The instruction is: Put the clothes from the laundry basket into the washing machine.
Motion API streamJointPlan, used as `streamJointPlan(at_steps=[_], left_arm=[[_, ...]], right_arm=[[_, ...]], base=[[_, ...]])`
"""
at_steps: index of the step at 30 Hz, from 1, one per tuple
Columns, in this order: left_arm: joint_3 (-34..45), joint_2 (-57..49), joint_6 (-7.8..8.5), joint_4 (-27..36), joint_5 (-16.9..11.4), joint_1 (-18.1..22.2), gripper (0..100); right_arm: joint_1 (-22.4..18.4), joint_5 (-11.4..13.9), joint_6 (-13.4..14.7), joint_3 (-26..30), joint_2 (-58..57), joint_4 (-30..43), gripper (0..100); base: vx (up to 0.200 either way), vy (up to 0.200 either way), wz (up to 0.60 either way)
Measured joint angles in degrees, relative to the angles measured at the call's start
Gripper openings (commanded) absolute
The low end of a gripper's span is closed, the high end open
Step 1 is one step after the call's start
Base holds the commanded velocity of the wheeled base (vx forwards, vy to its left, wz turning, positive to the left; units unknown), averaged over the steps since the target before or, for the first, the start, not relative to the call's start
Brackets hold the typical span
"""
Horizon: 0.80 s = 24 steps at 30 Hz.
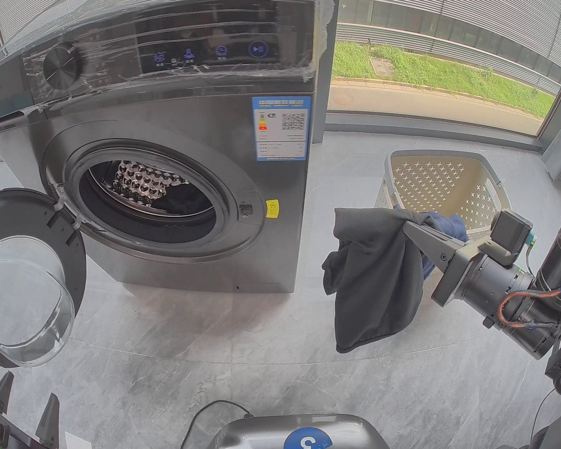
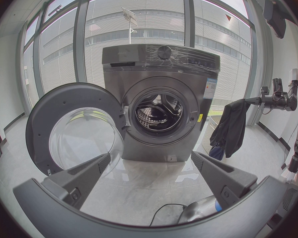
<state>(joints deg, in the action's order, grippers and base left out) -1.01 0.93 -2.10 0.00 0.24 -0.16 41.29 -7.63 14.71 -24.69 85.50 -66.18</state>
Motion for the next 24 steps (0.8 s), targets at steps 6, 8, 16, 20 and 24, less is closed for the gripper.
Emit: streamJointPlan(at_steps=[6,8,16,20,24], left_arm=[[0.0,0.0,-0.06,0.0,-0.02,-0.05,100],[0.0,0.0,-0.06,0.02,-0.02,0.0,100],[0.0,0.0,-0.09,0.0,0.0,-0.05,100],[0.0,0.0,-0.06,0.0,-0.02,0.02,100],[0.0,0.0,-0.09,0.0,-0.02,0.0,100]], right_arm=[[0.0,0.0,-0.02,0.1,0.05,0.0,0],[0.0,0.0,-0.02,0.1,0.05,0.06,0],[0.0,-0.02,-0.02,0.27,0.05,0.0,0],[-0.02,-0.02,-0.02,0.3,0.07,0.0,0],[-0.04,-0.02,-0.02,0.33,0.05,0.02,0]], base=[[0.0,0.2,0.0],[0.0,0.0,0.0],[-0.125,0.0,0.0],[-0.2,0.0,0.0],[-0.05,0.0,0.0]])
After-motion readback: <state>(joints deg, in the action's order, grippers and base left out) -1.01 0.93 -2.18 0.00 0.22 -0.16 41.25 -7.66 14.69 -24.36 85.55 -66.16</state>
